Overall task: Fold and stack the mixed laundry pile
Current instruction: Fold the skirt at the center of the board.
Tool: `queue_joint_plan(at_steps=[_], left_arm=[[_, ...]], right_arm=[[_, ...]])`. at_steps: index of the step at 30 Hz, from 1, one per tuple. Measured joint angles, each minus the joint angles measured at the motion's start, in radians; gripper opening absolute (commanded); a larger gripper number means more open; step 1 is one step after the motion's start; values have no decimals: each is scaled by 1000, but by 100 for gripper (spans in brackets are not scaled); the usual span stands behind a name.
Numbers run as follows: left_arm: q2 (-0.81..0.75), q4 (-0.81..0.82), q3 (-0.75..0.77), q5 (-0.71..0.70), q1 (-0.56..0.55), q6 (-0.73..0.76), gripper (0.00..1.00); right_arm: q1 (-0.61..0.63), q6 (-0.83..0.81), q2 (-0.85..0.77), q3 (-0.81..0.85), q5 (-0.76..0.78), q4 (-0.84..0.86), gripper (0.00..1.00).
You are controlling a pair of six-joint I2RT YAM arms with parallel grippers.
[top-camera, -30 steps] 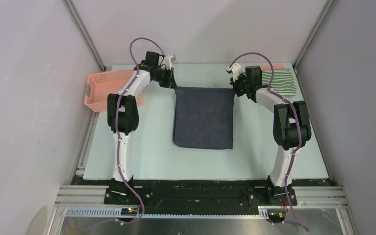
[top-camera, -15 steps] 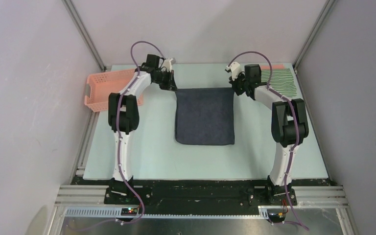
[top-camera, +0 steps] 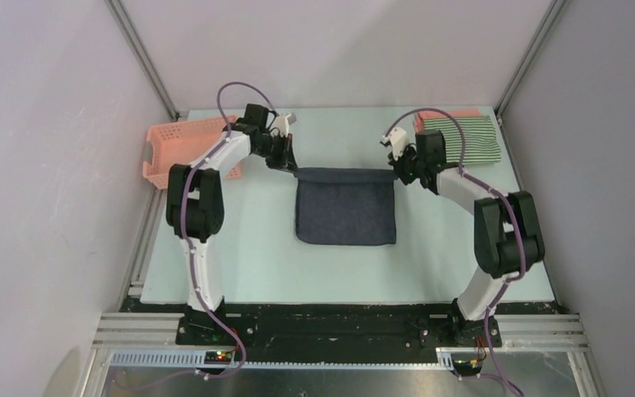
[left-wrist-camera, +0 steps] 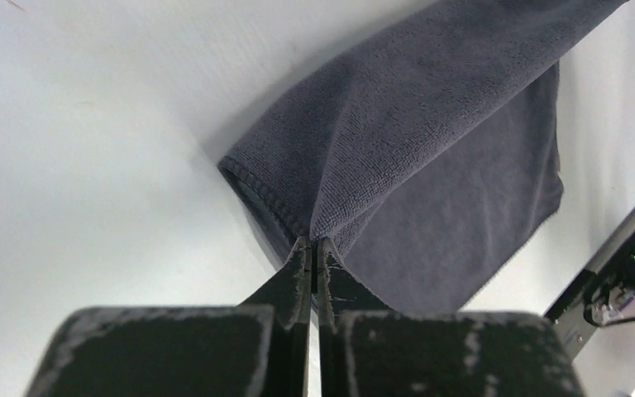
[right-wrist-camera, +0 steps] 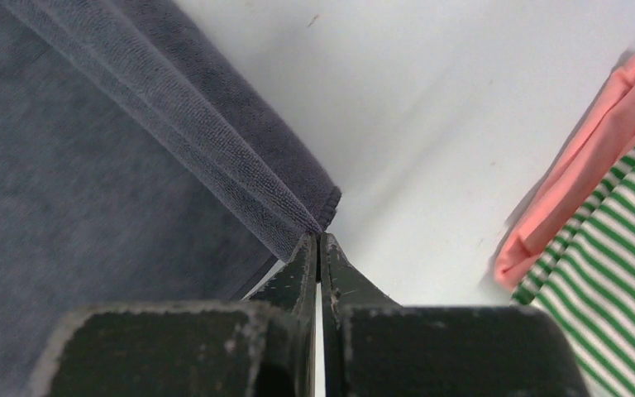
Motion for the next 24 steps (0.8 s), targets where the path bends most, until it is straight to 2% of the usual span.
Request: queue_joint_plan(at_steps=[5,13,19,24], left_arm=[[-111,4,-116,-30,-42,-26,0],[-217,-2,-294,-66,-59,-71,0],[-294,-4,-391,-79,-58,-77,0],[-341,-8,-443,-79,-63,-78,0]], right_arm=[[34,5,-149,-176,39,38,0],[90,50,-317,-351,133,42,0],[124,105,-431,-396,161,15,0],[131,162,-451,-396,163,-34,0]])
